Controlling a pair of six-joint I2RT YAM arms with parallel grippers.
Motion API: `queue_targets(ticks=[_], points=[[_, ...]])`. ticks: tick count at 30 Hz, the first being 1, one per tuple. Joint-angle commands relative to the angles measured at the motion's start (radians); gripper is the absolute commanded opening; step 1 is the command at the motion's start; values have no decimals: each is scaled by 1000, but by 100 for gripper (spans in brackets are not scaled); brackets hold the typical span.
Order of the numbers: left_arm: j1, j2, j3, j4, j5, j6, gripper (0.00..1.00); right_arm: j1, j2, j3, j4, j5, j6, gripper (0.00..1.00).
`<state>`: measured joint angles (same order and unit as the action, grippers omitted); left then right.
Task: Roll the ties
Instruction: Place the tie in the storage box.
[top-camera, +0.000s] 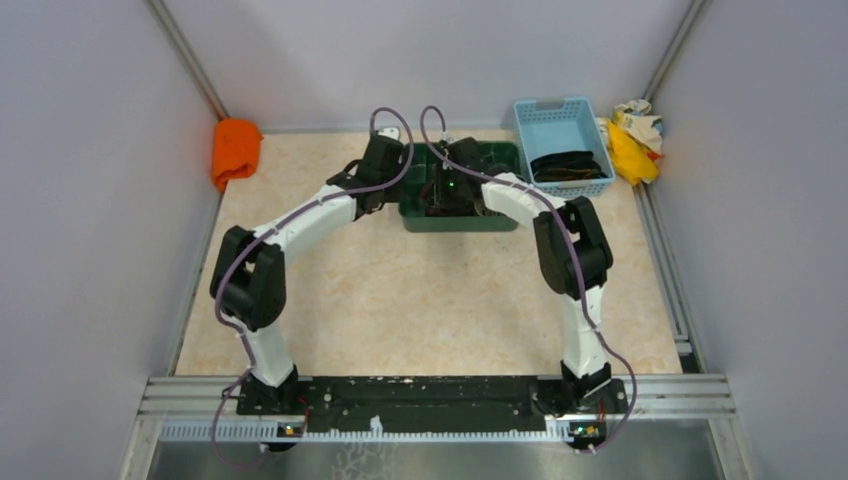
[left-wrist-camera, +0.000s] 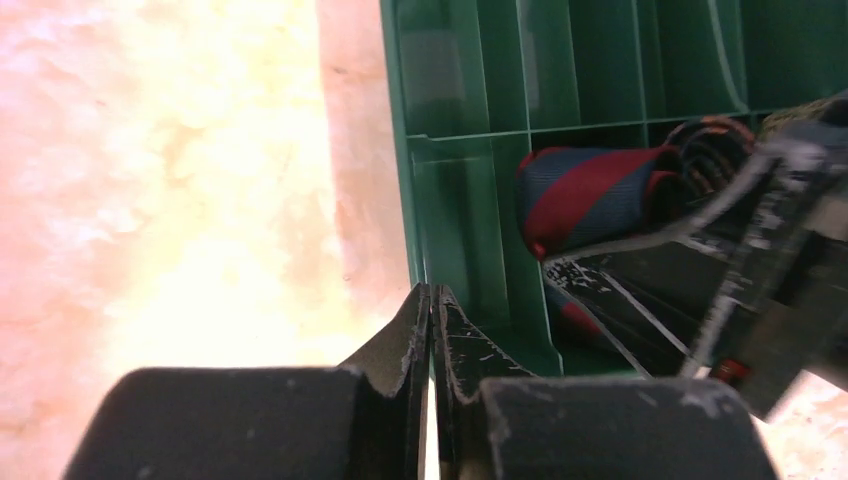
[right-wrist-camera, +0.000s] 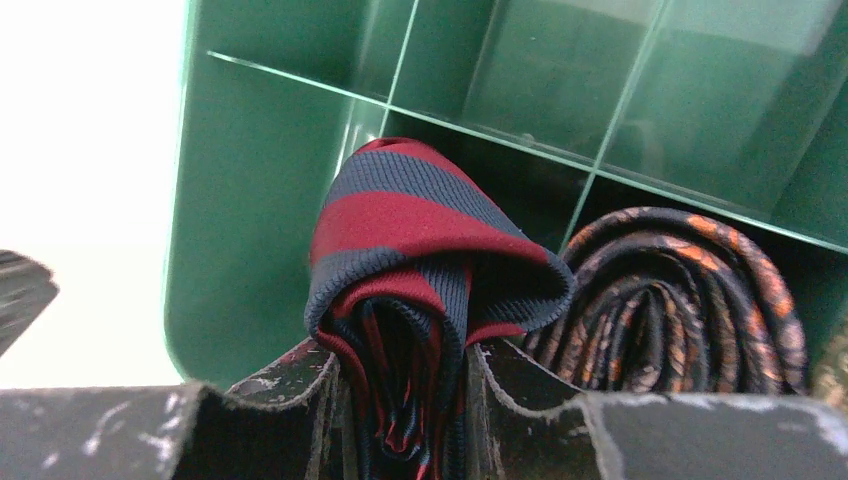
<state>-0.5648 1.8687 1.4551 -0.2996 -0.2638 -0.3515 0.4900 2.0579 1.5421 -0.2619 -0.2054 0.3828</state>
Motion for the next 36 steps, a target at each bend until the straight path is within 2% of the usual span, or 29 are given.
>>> queue_targets(ticks=[1,7,12,24,29,36], points=[[3,-115,-41,-17,-95,5,9,67,53,121,-163,185,13,0],[6,-181,-59,-18,-121,12,10,148,184,362,-456,499,64,0],[11,-220,-90,-13,-128,19,10,160,175,319,-498,613,132,0],[20,-244,-112,-5,-97,13,10,119,71,151,-443,576,177,0],[25,-233,-112,-9,-82,10,10,116,145,253,-528,556,141,0],[39,-220,-112,-19,-57,9,9,106,406,615,-765,510,66,0]])
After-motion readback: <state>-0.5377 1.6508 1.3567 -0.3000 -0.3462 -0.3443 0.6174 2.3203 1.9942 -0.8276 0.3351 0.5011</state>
